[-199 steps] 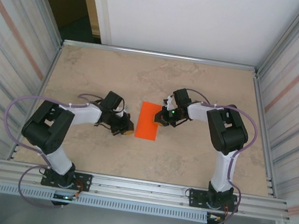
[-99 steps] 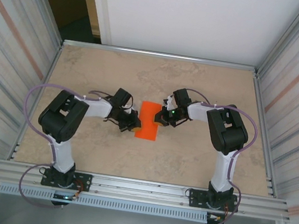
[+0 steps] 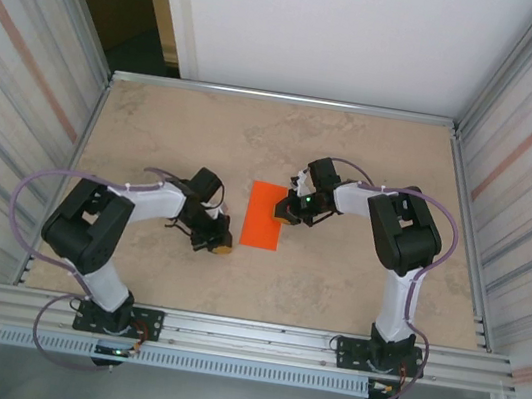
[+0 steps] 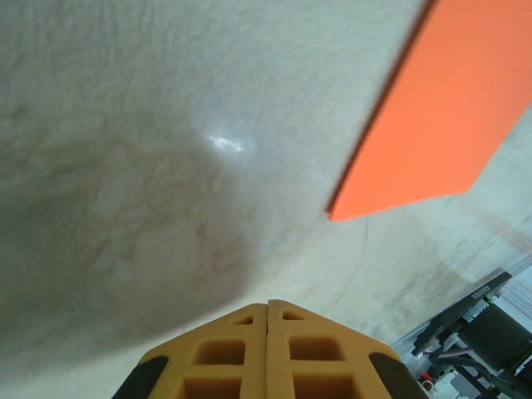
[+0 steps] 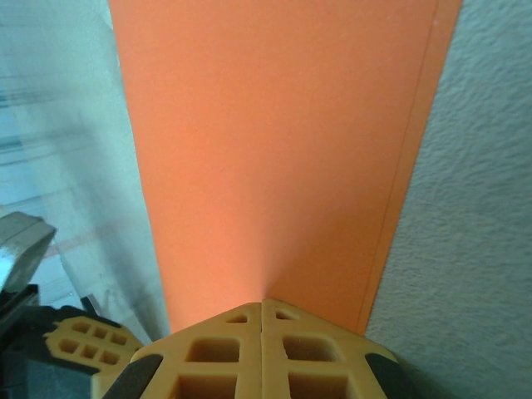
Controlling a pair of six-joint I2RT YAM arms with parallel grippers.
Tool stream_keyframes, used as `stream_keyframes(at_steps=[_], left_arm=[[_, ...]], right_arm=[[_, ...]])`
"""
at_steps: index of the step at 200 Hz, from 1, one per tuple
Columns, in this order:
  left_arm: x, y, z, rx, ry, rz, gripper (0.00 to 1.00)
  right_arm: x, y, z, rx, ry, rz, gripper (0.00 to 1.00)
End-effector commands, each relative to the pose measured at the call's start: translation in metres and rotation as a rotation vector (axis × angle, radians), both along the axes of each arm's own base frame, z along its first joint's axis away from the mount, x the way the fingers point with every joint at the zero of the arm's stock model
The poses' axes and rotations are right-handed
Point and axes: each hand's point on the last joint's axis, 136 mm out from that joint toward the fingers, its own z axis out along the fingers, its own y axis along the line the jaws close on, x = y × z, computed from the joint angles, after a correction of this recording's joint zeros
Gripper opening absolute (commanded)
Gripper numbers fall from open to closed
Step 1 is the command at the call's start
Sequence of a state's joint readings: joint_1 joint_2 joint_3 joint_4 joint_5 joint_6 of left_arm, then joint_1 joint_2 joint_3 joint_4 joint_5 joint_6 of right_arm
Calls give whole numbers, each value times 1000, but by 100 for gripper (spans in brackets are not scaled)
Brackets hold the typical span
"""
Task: Fold a paper plane with a square sheet of paper (pick it up from the middle)
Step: First fold the square sheet of paper in half at the center of the table, then fold the triangle a second time at the center of the table.
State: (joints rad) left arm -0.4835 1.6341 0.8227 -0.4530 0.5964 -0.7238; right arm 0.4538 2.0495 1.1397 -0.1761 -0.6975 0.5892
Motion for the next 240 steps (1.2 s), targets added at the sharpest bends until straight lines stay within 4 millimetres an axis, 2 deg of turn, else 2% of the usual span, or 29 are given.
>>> stream_keyframes(at_steps=[1, 15, 26, 36, 53, 62, 73, 86, 119, 140, 176, 217, 240], left_arm=[[31, -10, 38, -60, -159, -11, 0], [47, -19, 46, -92, -210, 4, 0], [58, -22, 48, -96, -239, 18, 0], [68, -26, 46, -101, -260, 26, 4], [83, -33, 47, -123, -292, 37, 9], [91, -41, 50, -155, -308, 36, 11], [99, -53, 55, -205, -323, 22, 14], [106, -64, 56, -231, -338, 6, 16], [123, -84, 45, -263, -332, -25, 19], [131, -90, 31, -251, -307, -38, 18], [133, -78, 1, -122, -253, -34, 17], [134, -80, -1, -166, -262, -37, 17], [133, -78, -9, -144, -246, -28, 17]], right_arm=[[-66, -110, -103, -527, 266, -85, 0], [-53, -96, -83, -481, 205, -68, 0], [-40, -81, -59, -427, 148, -50, 0], [-25, -65, -33, -371, 84, -37, 2], [-3, -34, 20, -247, -23, -9, 16], [3, -25, 41, -203, -65, -7, 23], [9, -20, 63, -174, -111, -18, 32], [15, -27, 79, -185, -153, -62, 39], [21, -65, 85, -227, -176, -251, 46], [19, -77, 84, -225, -172, -321, 50], [14, -79, 77, -219, -143, -359, 52], [9, -76, 69, -219, -122, -365, 52], [8, -78, 65, -226, -115, -376, 52]])
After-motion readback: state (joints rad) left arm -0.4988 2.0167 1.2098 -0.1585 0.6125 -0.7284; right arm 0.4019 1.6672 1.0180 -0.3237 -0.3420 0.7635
